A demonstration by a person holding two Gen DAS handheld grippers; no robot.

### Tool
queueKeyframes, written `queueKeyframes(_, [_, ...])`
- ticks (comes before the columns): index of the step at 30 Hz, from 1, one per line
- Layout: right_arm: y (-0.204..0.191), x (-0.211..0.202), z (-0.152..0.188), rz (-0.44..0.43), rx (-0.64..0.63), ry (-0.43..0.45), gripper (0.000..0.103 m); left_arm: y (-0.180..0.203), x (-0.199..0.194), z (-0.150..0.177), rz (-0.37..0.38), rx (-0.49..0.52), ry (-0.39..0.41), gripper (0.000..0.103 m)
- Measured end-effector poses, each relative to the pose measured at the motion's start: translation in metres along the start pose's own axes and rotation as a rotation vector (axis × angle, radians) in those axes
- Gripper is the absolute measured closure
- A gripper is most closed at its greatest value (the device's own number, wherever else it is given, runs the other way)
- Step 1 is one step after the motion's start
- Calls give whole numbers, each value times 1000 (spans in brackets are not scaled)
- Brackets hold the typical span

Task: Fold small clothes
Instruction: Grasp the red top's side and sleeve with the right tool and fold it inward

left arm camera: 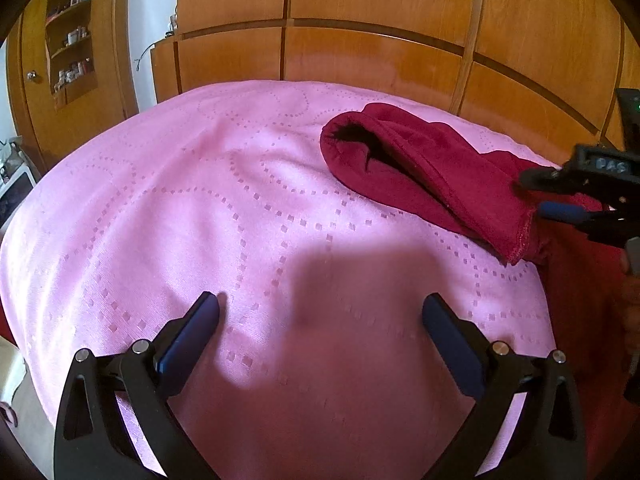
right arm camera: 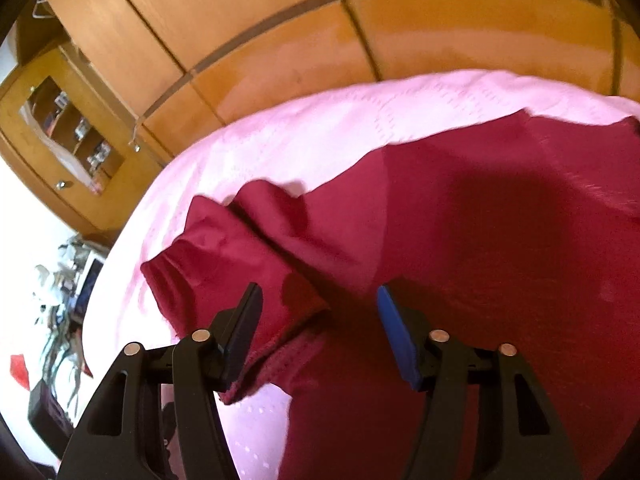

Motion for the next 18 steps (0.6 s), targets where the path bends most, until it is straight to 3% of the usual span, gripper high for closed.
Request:
queueKeyframes(3, [-7, 6, 8, -11, -27, -33, 93, 0, 0, 0, 1, -1, 0, 2])
queueKeyframes(4, [-11, 3, 10, -32, -30, -29, 97, 0, 0, 0, -1, 1, -1, 2])
queueKeyframes(11, [-20, -54, -7, -89, -38, 87, 97, -1, -6, -5, 18, -16, -14, 2])
queueKeyframes(14, [-3, -90, -21, -76, -27, 152, 97, -6, -18, -15, 66, -99, 39, 2])
queueKeyframes(18, [43, -137, -40, -20, 26, 235, 97, -2, -25, -23, 86, -104, 60, 2])
Point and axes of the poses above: each gripper's, at about its wrist camera, not at the fingertips, and x roughly the way its jaws point, y to its right, z to its underside, the point moved 10 cm from there along x, roughly the way its jaws point, and after that the axes turned 1 degree about -z, right-handed, at the moved point
